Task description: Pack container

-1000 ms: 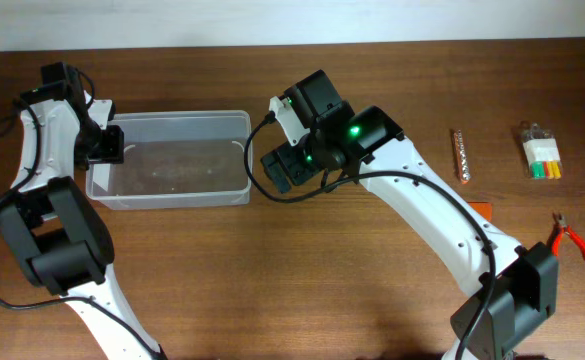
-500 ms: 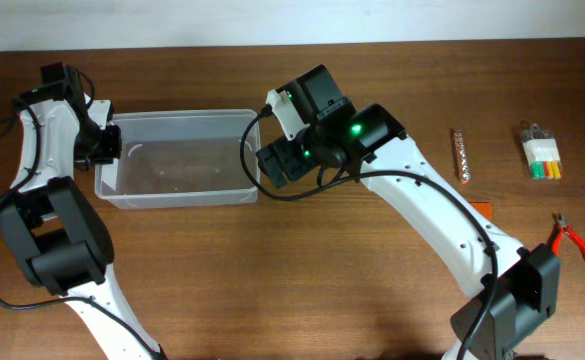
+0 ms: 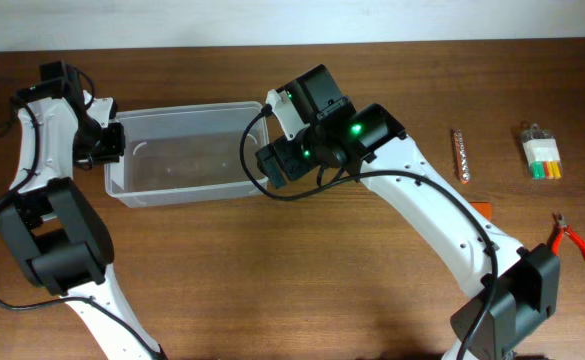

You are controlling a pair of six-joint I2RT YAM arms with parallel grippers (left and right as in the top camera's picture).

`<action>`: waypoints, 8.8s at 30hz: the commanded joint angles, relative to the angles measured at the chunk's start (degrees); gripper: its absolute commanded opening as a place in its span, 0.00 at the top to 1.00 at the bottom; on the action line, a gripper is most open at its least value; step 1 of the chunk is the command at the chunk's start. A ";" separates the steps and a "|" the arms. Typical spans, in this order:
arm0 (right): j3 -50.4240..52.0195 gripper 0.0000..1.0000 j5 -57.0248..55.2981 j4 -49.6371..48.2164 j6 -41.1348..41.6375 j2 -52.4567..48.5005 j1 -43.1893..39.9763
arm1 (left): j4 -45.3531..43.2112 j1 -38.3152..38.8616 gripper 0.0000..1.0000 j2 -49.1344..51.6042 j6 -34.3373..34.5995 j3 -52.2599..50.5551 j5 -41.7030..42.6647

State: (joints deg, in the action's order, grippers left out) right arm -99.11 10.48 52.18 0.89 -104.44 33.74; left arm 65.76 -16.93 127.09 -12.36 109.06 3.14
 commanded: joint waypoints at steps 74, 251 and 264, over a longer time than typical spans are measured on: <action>-22.03 0.01 -2.14 26.40 -2.58 -0.39 -32.70 | 14.91 25.44 0.94 0.50 25.57 1.16 -0.81; -21.70 0.01 -6.69 26.84 -22.60 -27.21 -46.99 | 14.84 11.82 0.01 -30.99 20.59 3.50 -16.46; -21.70 0.00 -8.39 20.87 -15.32 -31.10 -47.25 | 14.84 11.82 0.01 -30.99 20.59 3.50 -16.46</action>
State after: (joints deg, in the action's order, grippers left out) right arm -120.22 3.75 73.41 -17.89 -134.02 -13.52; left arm 80.75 -4.95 96.86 8.58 111.74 -12.71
